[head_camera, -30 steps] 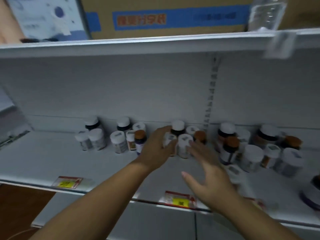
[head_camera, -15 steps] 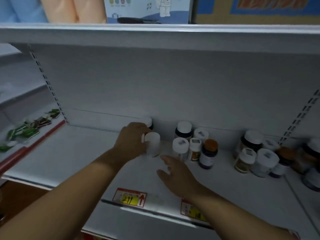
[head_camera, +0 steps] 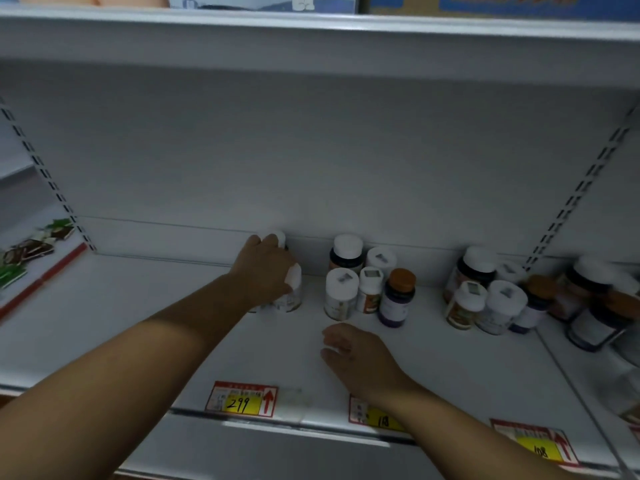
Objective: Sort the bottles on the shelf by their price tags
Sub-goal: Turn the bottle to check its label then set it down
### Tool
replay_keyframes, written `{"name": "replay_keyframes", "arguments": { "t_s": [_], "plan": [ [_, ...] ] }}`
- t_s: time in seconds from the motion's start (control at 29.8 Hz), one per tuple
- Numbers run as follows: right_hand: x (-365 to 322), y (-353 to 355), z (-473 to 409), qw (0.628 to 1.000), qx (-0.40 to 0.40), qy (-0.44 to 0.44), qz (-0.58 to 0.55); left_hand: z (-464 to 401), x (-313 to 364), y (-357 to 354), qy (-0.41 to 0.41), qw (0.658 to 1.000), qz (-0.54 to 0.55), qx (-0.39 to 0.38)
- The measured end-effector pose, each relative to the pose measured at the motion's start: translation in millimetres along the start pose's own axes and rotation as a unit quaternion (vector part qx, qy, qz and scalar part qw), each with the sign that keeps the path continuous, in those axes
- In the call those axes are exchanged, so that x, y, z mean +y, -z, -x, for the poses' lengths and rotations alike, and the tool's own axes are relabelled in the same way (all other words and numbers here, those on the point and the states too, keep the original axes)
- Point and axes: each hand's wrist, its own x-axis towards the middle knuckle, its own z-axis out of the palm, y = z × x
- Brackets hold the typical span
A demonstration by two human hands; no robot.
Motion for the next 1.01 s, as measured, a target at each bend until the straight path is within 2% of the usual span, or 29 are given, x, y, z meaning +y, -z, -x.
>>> {"name": "replay_keyframes", "arguments": {
  "t_s": [0.17,0.27,0.34,0.4,0.5,0.6,0.74,0.81,0.91,1.01],
  "plan": [
    [1.5,12.3,14.3,1.000,0.007,0.002,-0.023,7.2,8.2,2.8,-0.007,0.999,0.038,0.019],
    [-2.5,24.7,20.1,0.998,0.029,0.003,-0.047,18.3,7.5,26.6,0.005,0.988,0.147,0.052],
    [-10.2,40.2,21.7,0.997,0.018,0.009,-0.079,29.3,4.6,51.9,0.028,0.942,0.332,0.030],
    [-19.7,57.6,22.2,0.988,-0.045,0.021,-0.144,40.4,8.6,76.8,0.026,0.878,0.477,-0.033],
    [-31.0,78.2,24.3,0.976,-0.098,0.078,-0.175,44.5,28.2,94.7,-0.022,0.820,0.566,-0.082],
    [-27.2,92.4,29.1,0.978,-0.075,0.090,-0.173,40.3,47.5,98.6,-0.055,0.801,0.589,-0.090],
    [-11.3,99.1,32.8,0.982,-0.074,0.075,-0.156,32.4,68.4,96.2,-0.087,0.817,0.557,-0.118],
    [-3.9,92.7,31.6,0.989,-0.044,0.057,-0.126,29.8,79.9,91.1,-0.100,0.840,0.520,-0.122],
    [10.6,73.9,32.2,0.997,0.006,0.042,-0.062,34.8,95.5,72.9,-0.123,0.887,0.438,-0.086],
    [26.8,53.0,34.6,0.999,0.033,0.014,-0.003,47.6,104.9,50.1,-0.139,0.906,0.393,-0.070]
  ]
}}
